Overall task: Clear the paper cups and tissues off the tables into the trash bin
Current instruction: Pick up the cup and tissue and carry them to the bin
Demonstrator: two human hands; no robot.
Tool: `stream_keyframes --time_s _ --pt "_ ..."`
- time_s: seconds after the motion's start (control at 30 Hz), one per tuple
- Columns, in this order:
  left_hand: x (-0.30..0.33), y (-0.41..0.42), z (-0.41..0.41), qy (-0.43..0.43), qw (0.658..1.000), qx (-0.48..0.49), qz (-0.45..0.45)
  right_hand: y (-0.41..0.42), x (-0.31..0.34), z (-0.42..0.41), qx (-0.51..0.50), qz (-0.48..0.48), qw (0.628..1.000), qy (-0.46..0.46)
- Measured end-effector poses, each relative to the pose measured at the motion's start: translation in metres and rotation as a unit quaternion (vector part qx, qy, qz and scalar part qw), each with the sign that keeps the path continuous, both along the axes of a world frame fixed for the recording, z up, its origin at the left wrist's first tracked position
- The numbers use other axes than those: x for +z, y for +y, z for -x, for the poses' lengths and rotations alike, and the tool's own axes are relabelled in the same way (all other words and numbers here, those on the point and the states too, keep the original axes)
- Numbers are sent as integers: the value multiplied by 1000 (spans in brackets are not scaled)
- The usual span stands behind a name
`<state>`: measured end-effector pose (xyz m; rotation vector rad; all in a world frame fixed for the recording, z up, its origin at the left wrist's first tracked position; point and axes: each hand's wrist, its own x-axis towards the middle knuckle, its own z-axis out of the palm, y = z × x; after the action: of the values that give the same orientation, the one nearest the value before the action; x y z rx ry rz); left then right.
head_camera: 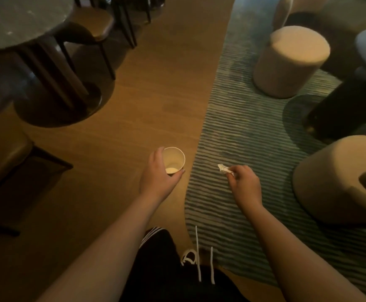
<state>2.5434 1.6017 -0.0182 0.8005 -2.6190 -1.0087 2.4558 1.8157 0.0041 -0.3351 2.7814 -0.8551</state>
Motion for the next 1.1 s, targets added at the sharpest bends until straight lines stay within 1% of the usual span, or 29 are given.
stream_keyframes --time_s 0.2,0.4,0.6,0.73,0.9,1.1 --pt "-7 -36 105 -11 1000 -16 -3 -31 -11 94 -26 13 1000 -1" --pt "-13 -95 232 -5 999 -42 -7 -91 -18 218 -50 13 999 12" --pt "6 -174 376 -5 998 -70 1 -173 6 352 -56 6 998 24" --pt "18 -210 453 1 996 -85 5 -212 18 422 -73 11 997 31" --pt "14 -241 539 -9 995 -101 -4 -238 17 504 -87 6 996 29" --pt "1 -268 662 -8 993 -122 1 -259 -6 617 -116 10 993 33"
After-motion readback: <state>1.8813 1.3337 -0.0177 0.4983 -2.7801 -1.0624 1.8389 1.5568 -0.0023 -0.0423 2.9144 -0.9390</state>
